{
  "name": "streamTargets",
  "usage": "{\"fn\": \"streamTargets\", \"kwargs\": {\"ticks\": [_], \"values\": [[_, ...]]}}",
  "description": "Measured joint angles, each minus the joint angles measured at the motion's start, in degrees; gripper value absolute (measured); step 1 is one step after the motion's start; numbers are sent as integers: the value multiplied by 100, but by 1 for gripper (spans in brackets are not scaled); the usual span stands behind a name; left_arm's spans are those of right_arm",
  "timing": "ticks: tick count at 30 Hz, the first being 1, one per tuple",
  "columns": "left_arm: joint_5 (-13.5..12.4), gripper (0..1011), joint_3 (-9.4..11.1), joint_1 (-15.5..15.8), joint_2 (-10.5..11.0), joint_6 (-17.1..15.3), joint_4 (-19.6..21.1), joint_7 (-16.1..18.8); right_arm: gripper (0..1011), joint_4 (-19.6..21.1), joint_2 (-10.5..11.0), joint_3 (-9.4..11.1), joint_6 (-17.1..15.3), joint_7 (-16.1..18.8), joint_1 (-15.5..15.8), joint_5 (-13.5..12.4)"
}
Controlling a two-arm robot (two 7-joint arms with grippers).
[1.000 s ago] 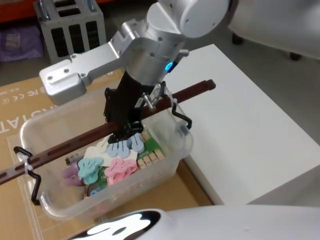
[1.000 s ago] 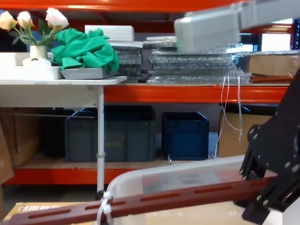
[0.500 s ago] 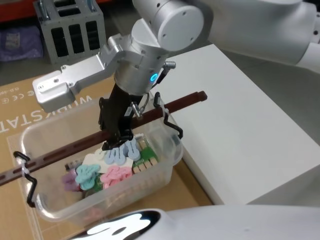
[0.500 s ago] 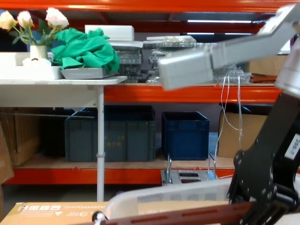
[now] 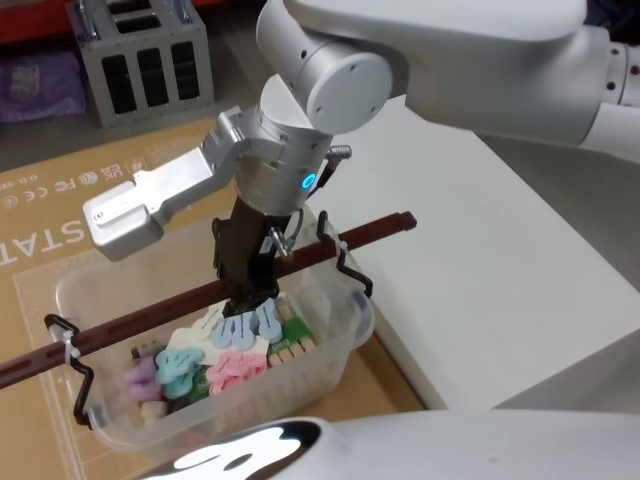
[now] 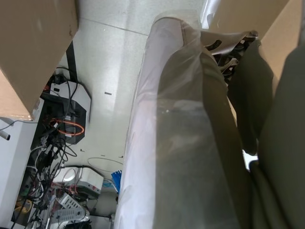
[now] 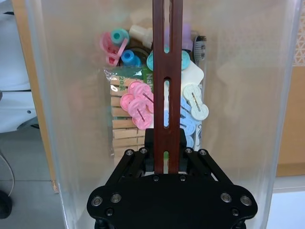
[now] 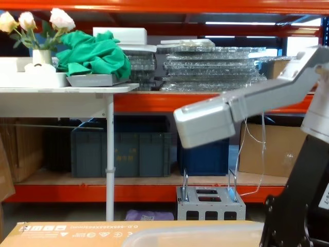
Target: Use one hand to grasp the basket and place it at the designated location.
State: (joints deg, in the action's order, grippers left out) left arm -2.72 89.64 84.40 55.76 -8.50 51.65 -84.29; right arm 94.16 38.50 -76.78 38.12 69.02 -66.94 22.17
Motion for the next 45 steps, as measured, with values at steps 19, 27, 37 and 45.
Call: {"fn": "streamTargets", "kwargs": {"ticks": [19, 27, 37, 45], "values": [[0, 0, 0, 0, 0, 0, 0, 0, 392, 114, 136, -237, -184, -83, -113, 123], [0, 0, 0, 0, 0, 0, 0, 0, 630, 59, 204, -242, -175, -158, -225, -49], [0, 0, 0, 0, 0, 0, 0, 0, 926, 160, 411, -154, -190, -221, -324, -267], [0, 0, 0, 0, 0, 0, 0, 0, 1001, 431, 731, 109, -176, -275, -376, -525]]}}
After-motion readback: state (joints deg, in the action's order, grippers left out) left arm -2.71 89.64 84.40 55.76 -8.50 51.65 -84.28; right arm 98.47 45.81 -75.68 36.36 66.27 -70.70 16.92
